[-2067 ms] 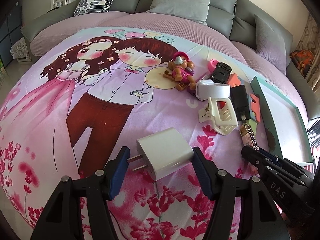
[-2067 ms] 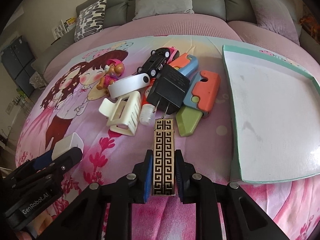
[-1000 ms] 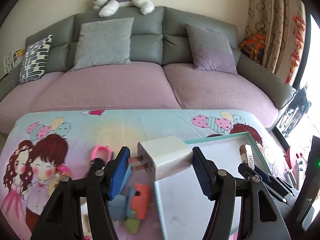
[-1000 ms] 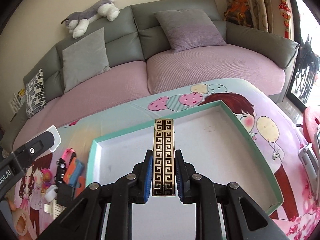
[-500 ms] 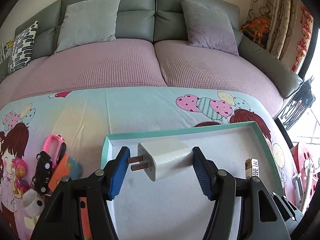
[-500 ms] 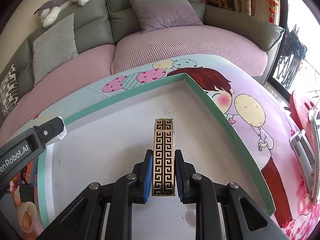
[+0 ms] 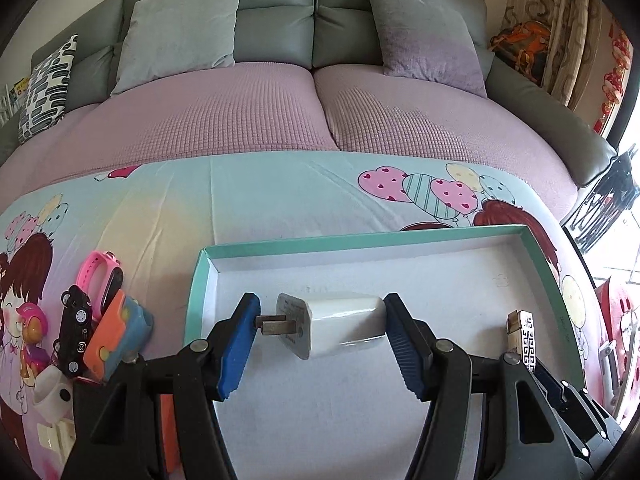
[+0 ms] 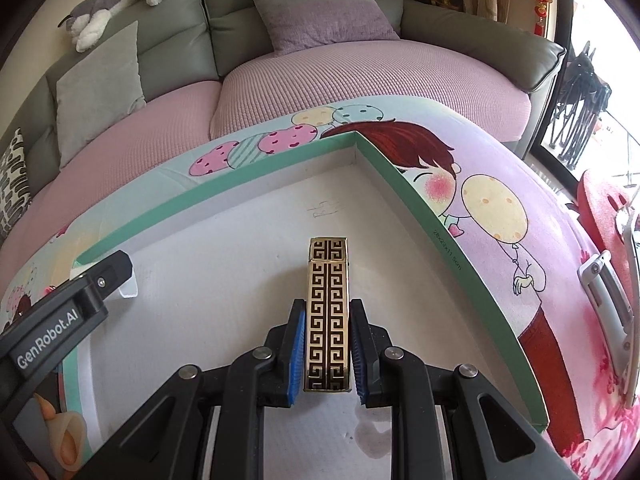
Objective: Organize rigid objects
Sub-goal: 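Carry the white charger and gold box over the tray with both tools, then lower and release the charger and gold box into the tray with both tools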
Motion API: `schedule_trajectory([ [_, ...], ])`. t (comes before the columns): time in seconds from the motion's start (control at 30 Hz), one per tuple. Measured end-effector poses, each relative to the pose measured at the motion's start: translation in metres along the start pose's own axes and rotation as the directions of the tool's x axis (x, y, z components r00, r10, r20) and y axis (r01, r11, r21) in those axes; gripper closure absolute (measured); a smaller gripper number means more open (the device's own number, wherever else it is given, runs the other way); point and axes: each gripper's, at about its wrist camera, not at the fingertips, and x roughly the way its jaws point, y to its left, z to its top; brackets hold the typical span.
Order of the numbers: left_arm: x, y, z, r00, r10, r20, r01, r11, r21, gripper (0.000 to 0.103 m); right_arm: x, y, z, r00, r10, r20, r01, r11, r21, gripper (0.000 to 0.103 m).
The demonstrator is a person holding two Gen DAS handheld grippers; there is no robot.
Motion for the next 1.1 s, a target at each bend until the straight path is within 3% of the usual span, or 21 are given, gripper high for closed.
schedule_trajectory([
  [0.27,-0.002,0.004,0.000,1.000,0.010,-0.017,-0.010,1.000,-0.025,0.038,-0.003,-0.002,0.002,1.000,0.001,-0.001,-0.001,1.000,0.014,0.079],
  [0.67,-0.036,0.017,0.005,0.998,0.038,0.056,-0.034,0.997,-0.068,0.028,-0.018,-0.006,0.006,0.999,0.011,0.035,-0.012,0.999,0.030,0.076],
  [0.8,-0.038,0.032,0.003,0.997,0.056,0.057,-0.049,0.991,-0.126,0.013,-0.017,-0.006,0.006,0.999,0.013,0.031,-0.014,0.999,0.030,0.072],
  [0.9,-0.040,0.043,0.000,0.996,0.067,0.058,-0.056,0.984,-0.170,0.013,-0.016,-0.006,0.007,0.999,0.002,0.032,-0.003,1.000,0.028,0.062],
  [1.03,-0.038,0.053,-0.006,0.993,0.107,0.052,-0.095,0.975,-0.199,0.008,-0.017,-0.005,0.007,0.999,0.011,0.043,-0.012,1.000,0.023,0.035],
  [1.1,-0.036,0.056,-0.009,0.992,0.120,0.048,-0.107,0.972,-0.209,0.005,-0.016,-0.002,0.006,0.999,0.023,0.037,-0.024,1.000,0.013,0.033],
])
